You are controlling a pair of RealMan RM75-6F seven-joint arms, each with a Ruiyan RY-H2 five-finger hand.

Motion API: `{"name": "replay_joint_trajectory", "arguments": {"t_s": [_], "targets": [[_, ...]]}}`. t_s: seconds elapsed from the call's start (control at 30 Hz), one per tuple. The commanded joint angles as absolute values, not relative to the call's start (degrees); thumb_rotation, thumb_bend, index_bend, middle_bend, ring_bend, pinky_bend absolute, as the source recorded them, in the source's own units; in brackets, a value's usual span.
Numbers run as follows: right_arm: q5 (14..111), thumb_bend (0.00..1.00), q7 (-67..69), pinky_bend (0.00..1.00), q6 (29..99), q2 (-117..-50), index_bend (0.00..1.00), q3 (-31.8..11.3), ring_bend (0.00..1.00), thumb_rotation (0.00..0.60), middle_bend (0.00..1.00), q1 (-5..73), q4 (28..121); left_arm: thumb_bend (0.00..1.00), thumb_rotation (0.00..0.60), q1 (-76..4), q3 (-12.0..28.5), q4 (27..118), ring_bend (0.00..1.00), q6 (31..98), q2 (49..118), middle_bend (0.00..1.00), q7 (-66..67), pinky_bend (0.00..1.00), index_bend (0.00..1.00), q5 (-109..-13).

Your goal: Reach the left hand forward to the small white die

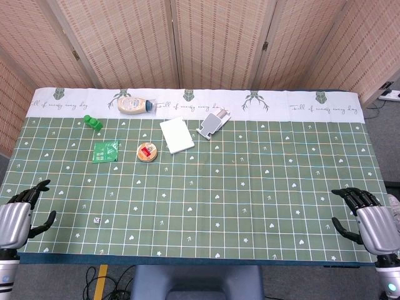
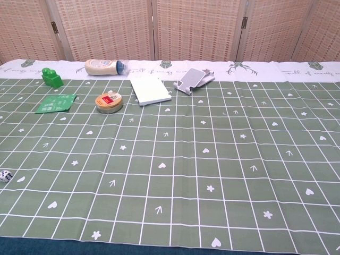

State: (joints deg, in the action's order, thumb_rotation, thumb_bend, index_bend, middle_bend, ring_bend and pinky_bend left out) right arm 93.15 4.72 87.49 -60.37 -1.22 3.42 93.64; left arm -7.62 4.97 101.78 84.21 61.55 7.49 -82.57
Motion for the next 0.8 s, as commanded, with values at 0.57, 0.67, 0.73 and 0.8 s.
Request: {"name": "replay_joint_trajectory", "arguments": {"t_s": [0.57,0.67,0.73,0.8], "targets": [[93.5,0.26,4.7,0.26,89.0,-60.3,0.26,-1.3,0.22,0.6,0.29,3.0,93.5,0.38,0.6,-8.8,5.2,99.1,0.31,84.8,62.6,0.31,6.3,0.39,0.22,-85.8],[93.7,0.26,4.6,0.26,89.5,-60.2,0.26,-1.3,0.22,0.6,0.29,2.9,93.6,0.38,0.6,-9.8,5.1,97.9,0.31,84.1,62.8,0.31,5.1,0.39,0.24,-87.3],[93.7,0.26,4.5,0.26,89.7,-60.3,0.26,-1.4,0.22,0.6,0.29,2.8,93.6,0.38,0.6,-10.8,4.7,96.5,0.31,83.1,63.2,0.32,3.7,0.39,0.25,-89.1],[93.8,0.26,4.5,0.26,89.7,-60.3,0.26,-1.4,0.22,0.6,0.29,2.8,93.6,0.38,0.6,-11.7,4.3,95.3,0.32,82.1,63.6,0.33,2.9,0.39,0.27,-90.3]]}}
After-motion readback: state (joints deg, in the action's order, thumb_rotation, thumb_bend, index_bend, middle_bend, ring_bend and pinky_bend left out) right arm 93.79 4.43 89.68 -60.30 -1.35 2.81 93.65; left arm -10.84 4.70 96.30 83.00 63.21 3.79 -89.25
